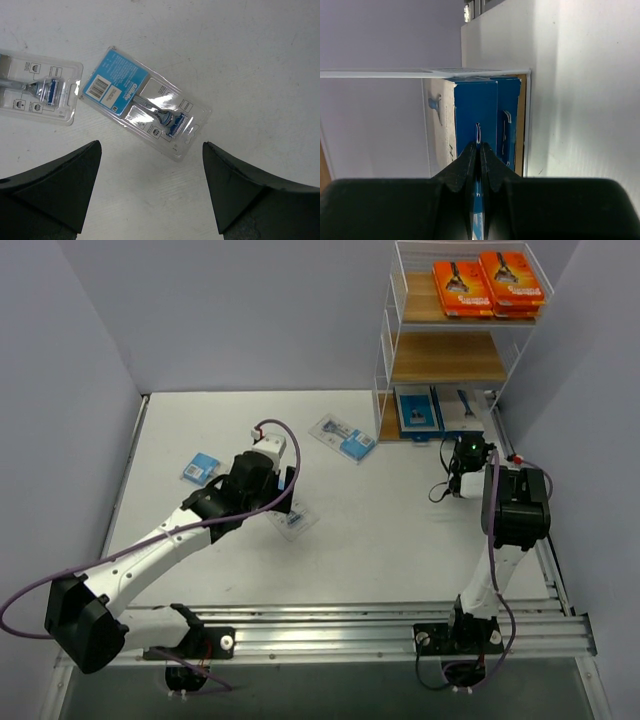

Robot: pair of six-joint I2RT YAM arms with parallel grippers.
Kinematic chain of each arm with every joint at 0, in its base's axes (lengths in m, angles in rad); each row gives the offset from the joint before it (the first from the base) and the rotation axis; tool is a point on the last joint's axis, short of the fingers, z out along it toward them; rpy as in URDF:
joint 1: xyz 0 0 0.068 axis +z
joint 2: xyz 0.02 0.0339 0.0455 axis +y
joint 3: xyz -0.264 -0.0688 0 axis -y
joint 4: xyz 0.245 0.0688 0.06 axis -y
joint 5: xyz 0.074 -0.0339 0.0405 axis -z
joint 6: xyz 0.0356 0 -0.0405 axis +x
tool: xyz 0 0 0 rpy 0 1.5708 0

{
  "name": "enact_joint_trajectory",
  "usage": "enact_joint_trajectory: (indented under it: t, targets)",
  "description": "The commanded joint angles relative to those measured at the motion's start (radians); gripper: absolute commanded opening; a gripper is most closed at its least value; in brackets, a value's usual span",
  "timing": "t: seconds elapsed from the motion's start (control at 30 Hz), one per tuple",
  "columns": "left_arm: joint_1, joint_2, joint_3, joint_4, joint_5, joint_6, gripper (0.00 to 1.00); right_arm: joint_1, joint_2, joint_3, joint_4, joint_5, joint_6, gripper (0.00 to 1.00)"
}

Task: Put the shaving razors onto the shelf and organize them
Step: Place the shaving razor onto shelf

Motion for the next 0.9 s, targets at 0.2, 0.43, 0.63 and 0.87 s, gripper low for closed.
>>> enact_joint_trajectory:
  t: [0.2, 0.43, 0.63, 0.87]
  targets:
    - [-0.007, 0.019, 0.043, 0.007, 0.002, 0.006, 0.91, 0.005, 0.076, 0.089, 0.050, 0.020, -0.031, 0.00]
    - [-0.007, 0.030, 0.047, 0.004, -0.003, 0.009, 0.91, 0.004, 0.106, 0.112, 0.068, 0.006, -0.034, 0.00]
    - [-0.007, 0.037, 0.049, 0.001, -0.007, 0.011, 0.91, 0.001, 0.134, 0.150, 0.059, -0.014, -0.043, 0.00]
    - [-0.005, 0.045, 0.050, 0.000, -0.009, 0.012, 0.91, -0.013, 0.159, 0.166, 0.071, -0.043, -0.037, 0.00]
